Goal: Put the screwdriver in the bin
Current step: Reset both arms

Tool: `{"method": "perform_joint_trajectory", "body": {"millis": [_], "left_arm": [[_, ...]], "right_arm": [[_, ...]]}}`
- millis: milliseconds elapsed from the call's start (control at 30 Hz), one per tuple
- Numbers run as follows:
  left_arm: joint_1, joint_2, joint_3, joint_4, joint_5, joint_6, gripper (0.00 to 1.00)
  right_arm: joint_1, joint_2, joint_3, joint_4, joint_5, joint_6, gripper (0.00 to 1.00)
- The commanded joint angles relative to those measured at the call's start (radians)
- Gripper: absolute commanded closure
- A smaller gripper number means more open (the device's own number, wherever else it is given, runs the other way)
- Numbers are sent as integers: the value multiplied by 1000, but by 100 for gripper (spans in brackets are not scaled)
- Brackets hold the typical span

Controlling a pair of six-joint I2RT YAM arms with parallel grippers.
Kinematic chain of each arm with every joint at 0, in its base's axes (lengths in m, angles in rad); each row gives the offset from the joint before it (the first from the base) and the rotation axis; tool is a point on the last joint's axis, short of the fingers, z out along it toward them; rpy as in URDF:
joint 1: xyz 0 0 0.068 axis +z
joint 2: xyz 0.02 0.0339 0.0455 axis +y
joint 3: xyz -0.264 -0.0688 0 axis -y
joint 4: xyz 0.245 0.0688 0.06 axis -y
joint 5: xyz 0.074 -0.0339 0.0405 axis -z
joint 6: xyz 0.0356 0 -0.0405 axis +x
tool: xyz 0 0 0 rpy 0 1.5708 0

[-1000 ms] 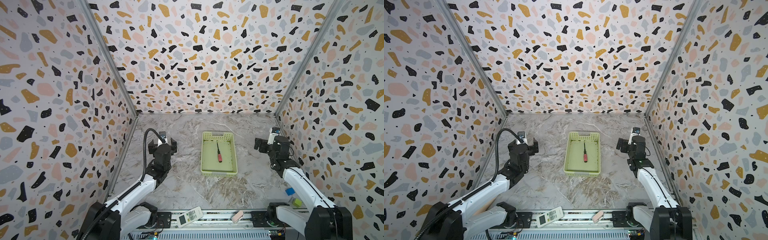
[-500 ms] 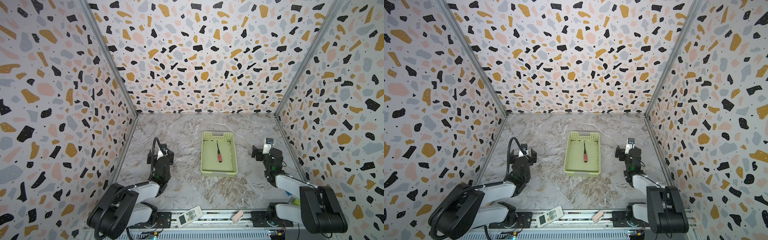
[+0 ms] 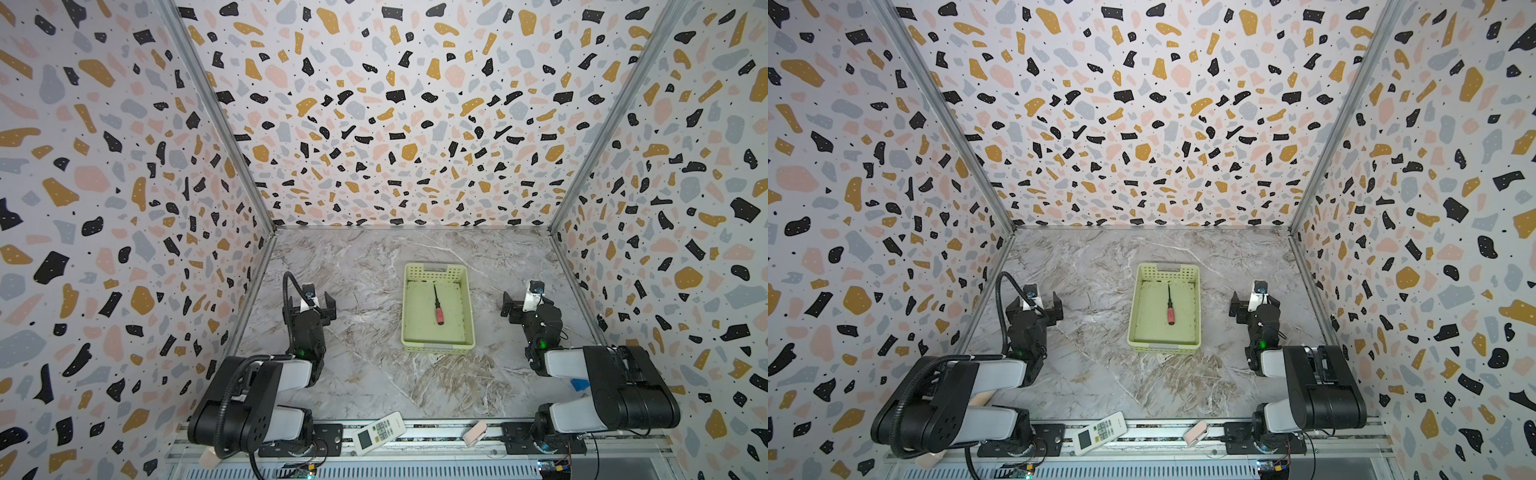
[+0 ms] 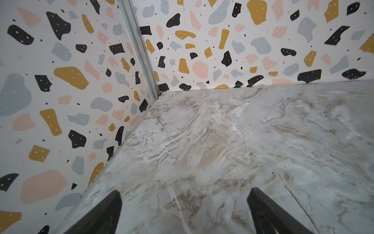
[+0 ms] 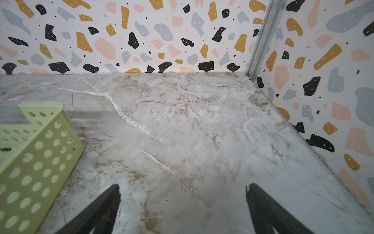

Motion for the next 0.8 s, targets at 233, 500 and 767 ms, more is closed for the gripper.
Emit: {"method": "perform_joint_trajectory", "body": {"millis": [233, 500, 767], "left_arm": [[56, 17, -21, 107, 174, -50, 0], [62, -3, -84, 201, 299, -2, 0], [72, 15, -15, 89, 207, -55, 0]], "right_arm": [[24, 62, -43, 203, -24, -41, 1], [24, 64, -29, 181, -128, -83, 1], [25, 63, -28, 177, -125, -89, 1]]}}
